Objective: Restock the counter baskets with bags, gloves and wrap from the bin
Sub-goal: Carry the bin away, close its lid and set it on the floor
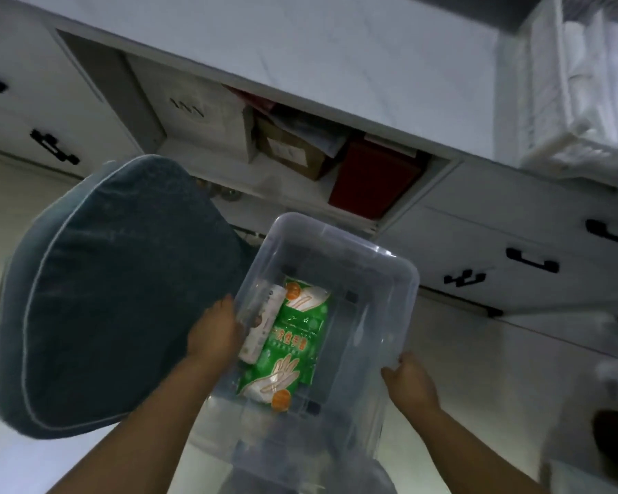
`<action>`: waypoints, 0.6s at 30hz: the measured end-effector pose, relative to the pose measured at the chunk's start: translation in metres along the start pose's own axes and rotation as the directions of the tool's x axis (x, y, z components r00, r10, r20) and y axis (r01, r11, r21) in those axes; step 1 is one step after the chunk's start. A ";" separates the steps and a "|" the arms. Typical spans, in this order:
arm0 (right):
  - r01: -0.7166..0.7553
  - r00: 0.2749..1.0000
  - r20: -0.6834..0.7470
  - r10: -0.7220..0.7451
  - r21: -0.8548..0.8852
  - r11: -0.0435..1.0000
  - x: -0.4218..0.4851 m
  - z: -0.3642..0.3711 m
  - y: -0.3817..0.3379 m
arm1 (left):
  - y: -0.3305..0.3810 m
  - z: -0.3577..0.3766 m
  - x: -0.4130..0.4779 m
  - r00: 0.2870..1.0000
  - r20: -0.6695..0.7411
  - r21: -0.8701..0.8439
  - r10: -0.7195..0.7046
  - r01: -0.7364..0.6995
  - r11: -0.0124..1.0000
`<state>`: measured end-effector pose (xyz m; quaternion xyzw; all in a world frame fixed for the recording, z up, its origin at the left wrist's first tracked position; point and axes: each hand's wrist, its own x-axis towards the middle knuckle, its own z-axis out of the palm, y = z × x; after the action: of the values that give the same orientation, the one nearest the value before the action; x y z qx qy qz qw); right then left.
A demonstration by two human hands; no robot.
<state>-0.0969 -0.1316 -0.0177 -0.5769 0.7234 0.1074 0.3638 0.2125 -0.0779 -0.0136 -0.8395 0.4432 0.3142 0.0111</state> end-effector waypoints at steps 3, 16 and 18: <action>-0.115 0.993 0.007 0.115 0.141 0.983 0.004 0.013 0.001 | 0.002 0.004 0.007 1.000 0.011 -0.081 -0.005 0.005 0.997; -0.259 0.952 -0.056 0.302 0.388 0.885 -0.020 -0.031 0.109 | 0.101 0.028 -0.015 0.994 0.055 -0.060 0.092 -0.089 0.994; -0.266 0.943 -0.069 0.326 0.432 0.862 -0.028 -0.047 0.143 | 0.134 0.039 -0.030 0.988 0.072 -0.072 0.138 -0.133 0.988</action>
<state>-0.2440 -0.0929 -0.0042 -0.3737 0.8333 -0.0355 0.4058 0.0793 -0.1257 0.0059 -0.7947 0.4876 0.3609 -0.0216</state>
